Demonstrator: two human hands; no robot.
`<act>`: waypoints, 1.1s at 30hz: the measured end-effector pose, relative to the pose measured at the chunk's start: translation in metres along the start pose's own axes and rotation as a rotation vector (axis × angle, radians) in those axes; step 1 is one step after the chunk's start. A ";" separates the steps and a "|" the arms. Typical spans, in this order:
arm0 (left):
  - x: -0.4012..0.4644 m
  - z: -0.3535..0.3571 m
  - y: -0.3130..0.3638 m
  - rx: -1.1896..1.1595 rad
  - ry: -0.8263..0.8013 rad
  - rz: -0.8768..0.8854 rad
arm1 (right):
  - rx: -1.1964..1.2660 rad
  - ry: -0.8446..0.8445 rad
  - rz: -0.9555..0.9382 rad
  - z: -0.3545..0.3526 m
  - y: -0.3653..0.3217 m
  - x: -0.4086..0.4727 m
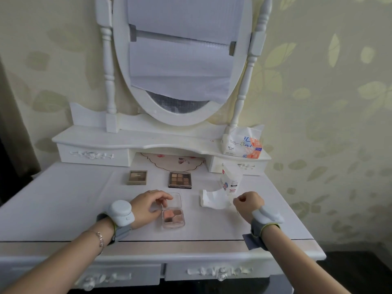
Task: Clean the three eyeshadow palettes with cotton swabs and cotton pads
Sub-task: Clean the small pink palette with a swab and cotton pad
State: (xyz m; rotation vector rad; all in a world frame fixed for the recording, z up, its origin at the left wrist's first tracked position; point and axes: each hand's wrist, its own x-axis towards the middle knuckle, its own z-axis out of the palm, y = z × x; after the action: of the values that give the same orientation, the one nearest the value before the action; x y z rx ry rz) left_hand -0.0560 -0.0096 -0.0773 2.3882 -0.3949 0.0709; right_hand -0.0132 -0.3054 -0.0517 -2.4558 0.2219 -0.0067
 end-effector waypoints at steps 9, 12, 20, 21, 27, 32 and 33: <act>0.016 -0.006 0.014 0.051 0.015 0.012 | -0.258 -0.183 0.077 -0.010 0.006 0.002; 0.025 -0.006 0.025 0.047 0.012 0.027 | -0.340 -0.224 0.070 -0.014 0.003 0.004; 0.057 0.006 0.061 0.015 -0.044 -0.039 | -0.135 -0.077 -0.147 -0.024 -0.019 0.014; 0.061 0.009 0.065 0.021 -0.056 -0.061 | -0.140 -0.089 -0.170 -0.023 -0.023 0.012; 0.080 0.031 0.078 0.088 -0.060 -0.205 | -0.227 -0.152 -0.164 -0.012 -0.028 0.009; 0.087 0.042 0.091 0.173 -0.146 -0.245 | -0.200 -0.170 -0.190 -0.005 -0.029 0.008; 0.087 0.043 0.093 0.164 -0.142 -0.250 | -0.185 -0.165 -0.190 -0.005 -0.029 0.008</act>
State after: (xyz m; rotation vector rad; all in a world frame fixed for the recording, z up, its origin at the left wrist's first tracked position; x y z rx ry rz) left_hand -0.0032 -0.1264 -0.0366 2.5937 -0.1580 -0.1877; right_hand -0.0005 -0.2874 -0.0302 -2.6355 -0.0873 0.1399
